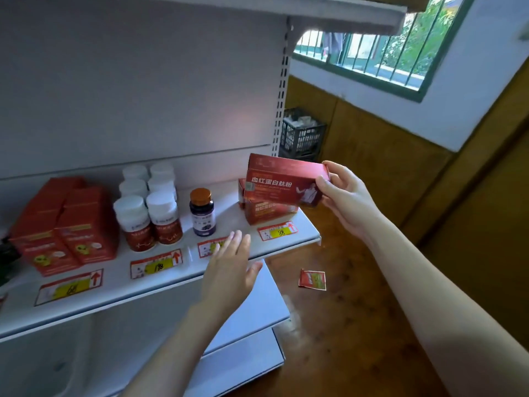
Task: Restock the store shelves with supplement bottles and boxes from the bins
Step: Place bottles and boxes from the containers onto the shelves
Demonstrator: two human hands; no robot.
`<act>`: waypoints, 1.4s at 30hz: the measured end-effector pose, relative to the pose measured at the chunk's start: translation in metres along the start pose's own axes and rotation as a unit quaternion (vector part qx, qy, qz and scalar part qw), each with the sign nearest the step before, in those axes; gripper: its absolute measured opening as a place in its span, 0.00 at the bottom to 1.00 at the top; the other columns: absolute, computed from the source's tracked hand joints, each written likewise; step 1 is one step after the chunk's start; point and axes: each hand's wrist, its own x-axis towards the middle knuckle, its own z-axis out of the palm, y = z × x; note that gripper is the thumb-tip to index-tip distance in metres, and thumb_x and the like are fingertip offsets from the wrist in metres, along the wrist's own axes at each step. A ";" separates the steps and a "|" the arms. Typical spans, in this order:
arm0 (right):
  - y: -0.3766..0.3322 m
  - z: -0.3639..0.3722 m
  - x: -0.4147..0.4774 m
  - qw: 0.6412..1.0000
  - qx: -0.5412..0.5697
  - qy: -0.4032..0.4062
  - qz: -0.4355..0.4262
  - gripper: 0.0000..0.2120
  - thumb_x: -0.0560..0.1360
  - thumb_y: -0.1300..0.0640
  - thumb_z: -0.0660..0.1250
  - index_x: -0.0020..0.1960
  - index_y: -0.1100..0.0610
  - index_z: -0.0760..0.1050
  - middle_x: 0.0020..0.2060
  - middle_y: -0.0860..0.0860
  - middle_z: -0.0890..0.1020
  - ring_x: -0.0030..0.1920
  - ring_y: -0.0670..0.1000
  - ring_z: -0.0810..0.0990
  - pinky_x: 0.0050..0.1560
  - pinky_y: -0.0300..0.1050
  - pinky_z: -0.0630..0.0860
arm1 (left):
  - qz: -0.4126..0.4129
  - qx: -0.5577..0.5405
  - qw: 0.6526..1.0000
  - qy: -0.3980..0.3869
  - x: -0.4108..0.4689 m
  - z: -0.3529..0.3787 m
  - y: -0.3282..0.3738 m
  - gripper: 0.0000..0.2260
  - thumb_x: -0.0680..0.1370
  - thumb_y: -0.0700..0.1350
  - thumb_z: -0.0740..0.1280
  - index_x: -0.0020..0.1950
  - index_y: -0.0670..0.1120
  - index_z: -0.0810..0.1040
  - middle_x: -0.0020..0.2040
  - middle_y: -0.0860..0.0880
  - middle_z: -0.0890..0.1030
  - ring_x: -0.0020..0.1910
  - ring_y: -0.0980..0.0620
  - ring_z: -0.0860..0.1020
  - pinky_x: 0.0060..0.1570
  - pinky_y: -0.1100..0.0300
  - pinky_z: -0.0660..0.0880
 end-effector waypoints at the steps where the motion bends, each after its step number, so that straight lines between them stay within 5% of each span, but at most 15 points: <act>1: 0.001 -0.001 0.009 1.000 -0.001 0.004 0.000 0.19 0.77 0.59 0.63 0.67 0.54 0.66 0.54 0.49 0.78 0.53 0.47 0.79 0.48 0.37 0.76 | 0.002 0.015 1.000 -0.006 0.007 0.003 0.001 0.27 0.81 0.54 0.54 0.76 0.45 0.51 0.77 0.47 0.49 0.76 0.51 0.47 0.73 0.55 0.44; 7: 0.006 0.003 0.064 1.000 0.009 0.007 -0.003 0.20 0.76 0.60 0.64 0.68 0.56 0.66 0.54 0.52 0.79 0.53 0.50 0.80 0.50 0.43 0.79 | 0.011 0.043 0.999 -0.016 0.035 0.020 0.001 0.28 0.80 0.54 0.55 0.76 0.43 0.54 0.76 0.45 0.54 0.76 0.49 0.50 0.73 0.54 0.47; 9: 0.009 0.005 0.079 1.000 0.024 -0.005 -0.004 0.20 0.76 0.61 0.64 0.67 0.56 0.66 0.51 0.51 0.80 0.50 0.49 0.81 0.48 0.42 0.80 | 0.010 0.053 0.998 -0.019 0.038 0.023 -0.001 0.26 0.79 0.53 0.61 0.72 0.40 0.63 0.73 0.41 0.64 0.73 0.44 0.62 0.70 0.49 0.57; 11: 0.011 0.008 0.095 0.999 0.024 -0.026 -0.004 0.21 0.76 0.61 0.64 0.67 0.56 0.66 0.52 0.52 0.79 0.51 0.51 0.81 0.48 0.43 0.80 | 0.018 0.067 0.998 0.007 0.041 0.031 -0.004 0.23 0.73 0.53 0.65 0.60 0.38 0.77 0.60 0.39 0.78 0.59 0.41 0.77 0.57 0.46 0.73; 13: 0.011 0.010 0.112 0.999 0.021 -0.039 -0.001 0.21 0.76 0.61 0.65 0.67 0.56 0.66 0.55 0.53 0.79 0.54 0.53 0.80 0.52 0.48 0.80 | 0.000 0.070 0.997 0.018 0.043 0.035 -0.003 0.23 0.71 0.55 0.60 0.54 0.39 0.81 0.53 0.41 0.82 0.52 0.43 0.81 0.49 0.47 0.77; 17: 0.016 0.014 0.145 0.996 0.024 -0.087 -0.007 0.16 0.76 0.61 0.64 0.62 0.52 0.68 0.55 0.52 0.80 0.53 0.52 0.81 0.47 0.45 0.81 | -0.051 0.075 0.995 0.034 0.046 0.047 0.004 0.25 0.72 0.54 0.56 0.56 0.38 0.80 0.56 0.40 0.81 0.54 0.42 0.80 0.49 0.46 0.77; 20: 0.024 0.013 0.168 0.993 0.001 -0.113 -0.021 0.14 0.76 0.60 0.65 0.59 0.49 0.69 0.58 0.54 0.79 0.57 0.54 0.79 0.54 0.49 0.79 | -0.086 0.080 0.992 0.039 0.047 0.055 0.010 0.25 0.73 0.53 0.56 0.59 0.38 0.78 0.58 0.39 0.79 0.57 0.40 0.78 0.50 0.45 0.76; 25: 0.040 0.005 0.201 0.988 -0.026 -0.151 -0.014 0.19 0.76 0.60 0.65 0.65 0.54 0.67 0.61 0.57 0.76 0.59 0.55 0.78 0.56 0.52 0.77 | -0.128 0.091 0.985 0.064 0.053 0.067 0.020 0.24 0.73 0.54 0.55 0.64 0.41 0.66 0.61 0.39 0.77 0.60 0.41 0.77 0.55 0.45 0.74; 28: 0.052 0.003 0.212 0.986 -0.022 -0.165 0.011 0.19 0.76 0.61 0.65 0.65 0.55 0.67 0.60 0.57 0.77 0.57 0.55 0.79 0.49 0.44 0.80 | -0.165 0.099 0.980 0.060 0.055 0.073 0.024 0.26 0.73 0.54 0.55 0.66 0.41 0.65 0.63 0.40 0.76 0.61 0.42 0.76 0.56 0.45 0.73; 31: 0.067 0.003 0.217 0.984 -0.028 -0.171 0.041 0.19 0.76 0.61 0.65 0.65 0.56 0.67 0.60 0.57 0.77 0.57 0.55 0.78 0.52 0.47 0.79 | -0.181 0.115 0.975 0.060 0.055 0.081 0.026 0.25 0.75 0.54 0.54 0.68 0.42 0.65 0.64 0.42 0.75 0.63 0.43 0.75 0.57 0.44 0.72; 35: 0.084 0.004 0.219 0.977 -0.038 -0.192 0.082 0.21 0.76 0.61 0.65 0.67 0.56 0.66 0.57 0.55 0.78 0.57 0.54 0.79 0.60 0.54 0.75 | -0.180 0.150 0.970 0.071 0.054 0.090 0.022 0.24 0.81 0.54 0.44 0.70 0.43 0.65 0.67 0.43 0.73 0.67 0.47 0.66 0.65 0.47 0.59; 42: 0.099 0.008 0.211 0.961 -0.008 -0.211 0.177 0.19 0.78 0.63 0.60 0.68 0.57 0.64 0.51 0.52 0.76 0.49 0.51 0.79 0.48 0.49 0.79 | -0.178 0.152 0.969 0.080 0.054 0.095 0.020 0.25 0.82 0.54 0.42 0.70 0.42 0.66 0.68 0.43 0.72 0.68 0.47 0.64 0.67 0.48 0.55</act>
